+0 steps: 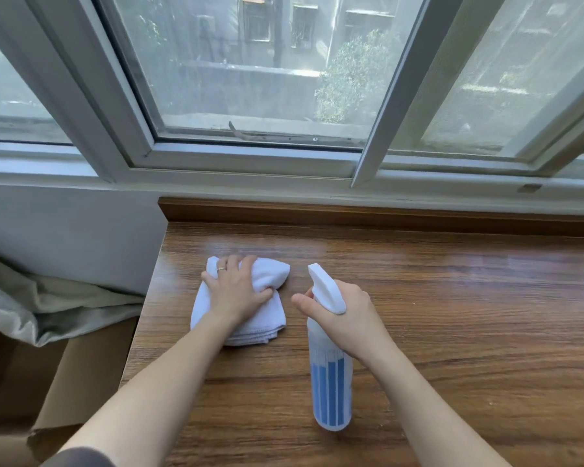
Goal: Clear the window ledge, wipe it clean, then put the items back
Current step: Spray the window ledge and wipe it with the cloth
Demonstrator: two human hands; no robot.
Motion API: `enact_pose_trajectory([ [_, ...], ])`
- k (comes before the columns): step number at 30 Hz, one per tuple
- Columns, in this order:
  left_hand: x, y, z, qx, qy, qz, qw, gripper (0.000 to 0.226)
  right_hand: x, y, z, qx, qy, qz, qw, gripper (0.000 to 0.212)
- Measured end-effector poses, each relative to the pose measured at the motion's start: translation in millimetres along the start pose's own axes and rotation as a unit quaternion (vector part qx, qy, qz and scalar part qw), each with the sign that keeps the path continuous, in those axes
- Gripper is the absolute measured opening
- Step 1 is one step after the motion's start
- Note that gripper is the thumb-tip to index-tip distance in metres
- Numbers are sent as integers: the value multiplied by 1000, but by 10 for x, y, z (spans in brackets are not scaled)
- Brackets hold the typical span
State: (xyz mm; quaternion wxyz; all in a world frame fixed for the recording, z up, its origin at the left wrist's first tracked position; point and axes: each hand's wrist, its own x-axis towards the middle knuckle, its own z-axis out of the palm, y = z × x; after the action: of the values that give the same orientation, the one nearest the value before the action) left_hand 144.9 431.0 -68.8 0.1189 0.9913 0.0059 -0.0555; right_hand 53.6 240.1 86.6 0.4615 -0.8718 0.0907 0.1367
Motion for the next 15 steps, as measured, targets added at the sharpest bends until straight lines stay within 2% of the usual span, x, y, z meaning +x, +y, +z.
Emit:
enact_pose_trajectory([
  [7,232,49,-54,37,-18,3,999,78,71,-17,11,-4,2,6,1000,35],
  [15,-206,-32,-30,23,-21,22,999,82,-43,-55,-13,-10,8,-8,1000,35],
])
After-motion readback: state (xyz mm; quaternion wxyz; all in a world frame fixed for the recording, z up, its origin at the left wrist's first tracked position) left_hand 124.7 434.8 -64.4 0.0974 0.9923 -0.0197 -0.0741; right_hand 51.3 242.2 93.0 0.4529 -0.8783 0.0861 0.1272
